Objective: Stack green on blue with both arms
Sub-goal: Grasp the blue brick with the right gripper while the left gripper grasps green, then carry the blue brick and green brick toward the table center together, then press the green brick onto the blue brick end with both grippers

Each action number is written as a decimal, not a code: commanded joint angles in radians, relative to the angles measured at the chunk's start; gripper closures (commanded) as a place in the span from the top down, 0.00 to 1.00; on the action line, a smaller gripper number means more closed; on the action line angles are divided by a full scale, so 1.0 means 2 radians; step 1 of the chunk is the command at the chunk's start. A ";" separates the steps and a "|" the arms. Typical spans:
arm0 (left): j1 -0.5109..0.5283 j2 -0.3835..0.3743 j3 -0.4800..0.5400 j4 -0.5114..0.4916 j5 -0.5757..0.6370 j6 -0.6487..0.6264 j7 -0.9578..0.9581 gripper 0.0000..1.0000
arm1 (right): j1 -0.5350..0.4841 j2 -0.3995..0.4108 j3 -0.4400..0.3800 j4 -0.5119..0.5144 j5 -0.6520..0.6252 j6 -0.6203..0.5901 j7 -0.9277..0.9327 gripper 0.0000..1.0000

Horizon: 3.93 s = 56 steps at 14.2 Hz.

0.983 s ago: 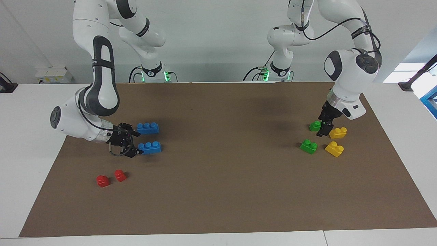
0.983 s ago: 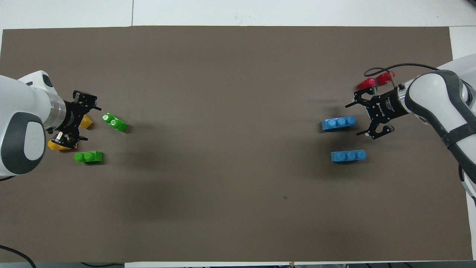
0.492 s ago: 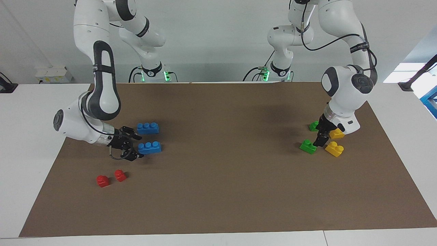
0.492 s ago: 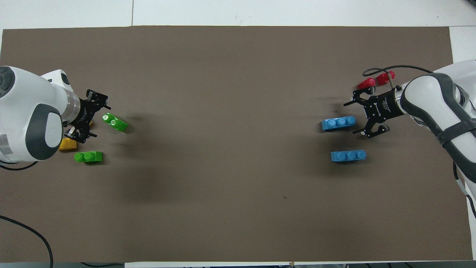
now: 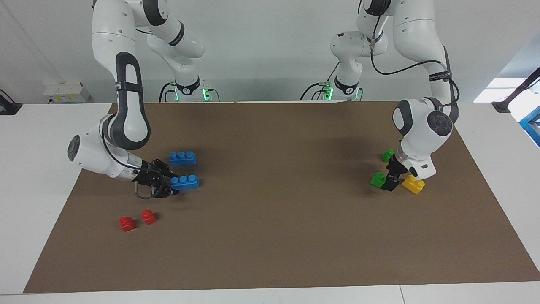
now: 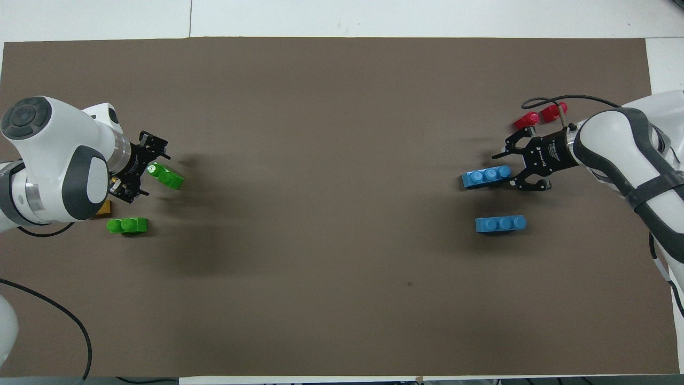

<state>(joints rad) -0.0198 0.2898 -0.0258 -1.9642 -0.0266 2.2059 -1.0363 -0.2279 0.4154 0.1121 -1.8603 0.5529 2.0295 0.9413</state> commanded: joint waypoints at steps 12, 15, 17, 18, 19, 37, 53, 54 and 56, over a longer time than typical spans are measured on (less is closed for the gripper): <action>0.006 0.009 0.003 -0.015 -0.030 0.041 0.049 0.90 | 0.044 -0.021 0.039 0.073 0.021 -0.015 0.138 0.00; 0.006 0.009 0.003 -0.015 -0.030 0.043 0.053 0.48 | 0.085 -0.024 0.063 0.079 0.028 -0.001 0.196 0.00; 0.006 0.009 0.003 -0.014 -0.030 0.042 0.069 0.01 | 0.131 -0.028 0.064 0.067 0.034 0.037 0.236 0.00; 0.006 0.010 0.003 -0.014 -0.030 0.042 0.077 0.00 | 0.154 -0.033 0.064 0.054 0.037 0.053 0.255 0.00; 0.006 0.010 0.003 -0.014 -0.030 0.042 0.079 0.00 | 0.174 -0.034 0.063 0.046 0.046 0.076 0.272 0.00; -0.166 -0.049 0.003 0.095 -0.030 -0.077 -0.357 0.00 | 0.252 -0.022 0.064 -0.065 0.076 0.282 0.331 0.00; -0.292 -0.024 0.003 0.049 0.013 -0.013 -0.591 0.00 | 0.265 -0.027 0.064 -0.099 0.080 0.290 0.253 0.00; -0.291 -0.024 0.002 0.049 0.013 -0.011 -0.591 0.00 | 0.265 -0.027 0.064 -0.098 0.080 0.290 0.253 0.00; -0.285 -0.024 0.003 0.041 0.013 0.013 -0.589 0.00 | 0.265 -0.027 0.064 -0.098 0.082 0.290 0.253 0.00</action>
<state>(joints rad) -0.5928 0.2499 -0.0264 -1.8539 -0.0224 2.1816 -2.1969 0.3037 0.3761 0.2390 -2.0085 0.6834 2.5940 1.5003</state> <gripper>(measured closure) 0.661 0.661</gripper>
